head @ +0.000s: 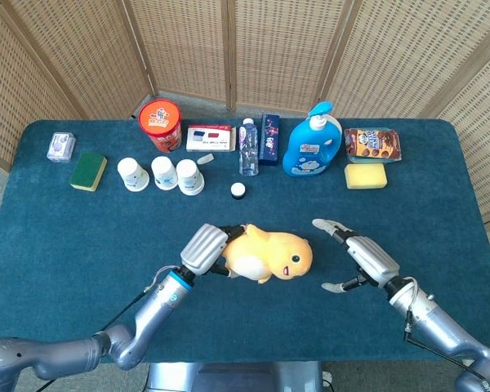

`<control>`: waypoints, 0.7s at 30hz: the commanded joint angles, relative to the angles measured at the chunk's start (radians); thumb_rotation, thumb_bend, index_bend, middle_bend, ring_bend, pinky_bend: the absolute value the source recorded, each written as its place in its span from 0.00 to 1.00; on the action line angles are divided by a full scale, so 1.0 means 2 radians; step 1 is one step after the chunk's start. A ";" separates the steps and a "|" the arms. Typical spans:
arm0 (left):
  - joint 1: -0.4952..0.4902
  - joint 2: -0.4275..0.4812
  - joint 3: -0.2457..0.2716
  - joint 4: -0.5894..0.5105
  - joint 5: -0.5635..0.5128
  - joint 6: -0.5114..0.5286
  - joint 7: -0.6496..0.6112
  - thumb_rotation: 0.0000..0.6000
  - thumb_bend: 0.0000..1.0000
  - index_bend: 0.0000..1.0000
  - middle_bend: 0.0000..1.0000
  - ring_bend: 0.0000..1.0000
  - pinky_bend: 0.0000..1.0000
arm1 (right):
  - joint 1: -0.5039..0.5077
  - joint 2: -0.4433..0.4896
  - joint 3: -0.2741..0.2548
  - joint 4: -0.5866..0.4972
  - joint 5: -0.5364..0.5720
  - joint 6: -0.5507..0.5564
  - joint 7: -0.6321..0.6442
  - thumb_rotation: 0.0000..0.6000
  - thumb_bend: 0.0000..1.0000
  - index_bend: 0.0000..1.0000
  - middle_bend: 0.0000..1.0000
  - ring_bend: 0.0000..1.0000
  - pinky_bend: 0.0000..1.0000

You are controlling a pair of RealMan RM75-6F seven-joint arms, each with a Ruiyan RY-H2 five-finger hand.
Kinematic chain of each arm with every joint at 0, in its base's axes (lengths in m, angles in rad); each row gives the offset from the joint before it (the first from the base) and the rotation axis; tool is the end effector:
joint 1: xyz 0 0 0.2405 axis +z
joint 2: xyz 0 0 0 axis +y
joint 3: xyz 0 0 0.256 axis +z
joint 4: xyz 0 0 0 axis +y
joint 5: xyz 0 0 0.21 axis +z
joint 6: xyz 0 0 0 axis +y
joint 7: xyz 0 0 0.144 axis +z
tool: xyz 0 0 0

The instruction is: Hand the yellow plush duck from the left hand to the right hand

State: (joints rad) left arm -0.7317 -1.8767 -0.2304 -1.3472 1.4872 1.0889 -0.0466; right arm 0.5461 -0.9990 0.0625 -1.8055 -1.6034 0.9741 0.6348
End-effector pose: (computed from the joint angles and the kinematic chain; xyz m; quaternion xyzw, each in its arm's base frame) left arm -0.0572 0.2998 -0.0788 -0.6781 -0.4154 -0.5601 0.2323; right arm -0.1885 -0.2742 0.1099 0.6559 -0.5632 0.4486 0.2265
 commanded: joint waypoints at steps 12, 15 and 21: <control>-0.034 -0.025 -0.024 0.002 -0.035 -0.020 0.033 1.00 0.19 0.61 0.64 0.61 0.82 | 0.014 -0.010 -0.009 -0.010 -0.004 -0.007 -0.001 1.00 0.00 0.00 0.02 0.01 0.13; -0.035 -0.027 -0.023 0.001 -0.037 -0.017 0.036 1.00 0.19 0.61 0.64 0.61 0.82 | 0.015 -0.018 -0.007 -0.011 0.000 -0.004 -0.010 1.00 0.00 0.02 0.08 0.04 0.13; -0.036 -0.029 -0.020 0.000 -0.041 -0.012 0.038 1.00 0.19 0.61 0.64 0.61 0.82 | 0.009 -0.034 -0.002 -0.012 0.015 0.013 -0.038 1.00 0.00 0.28 0.30 0.16 0.17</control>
State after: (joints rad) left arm -0.8033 -1.9353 -0.2700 -1.3471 1.4057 1.0653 0.0290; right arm 0.5680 -1.0609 0.0557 -1.8277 -1.5824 0.9919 0.5694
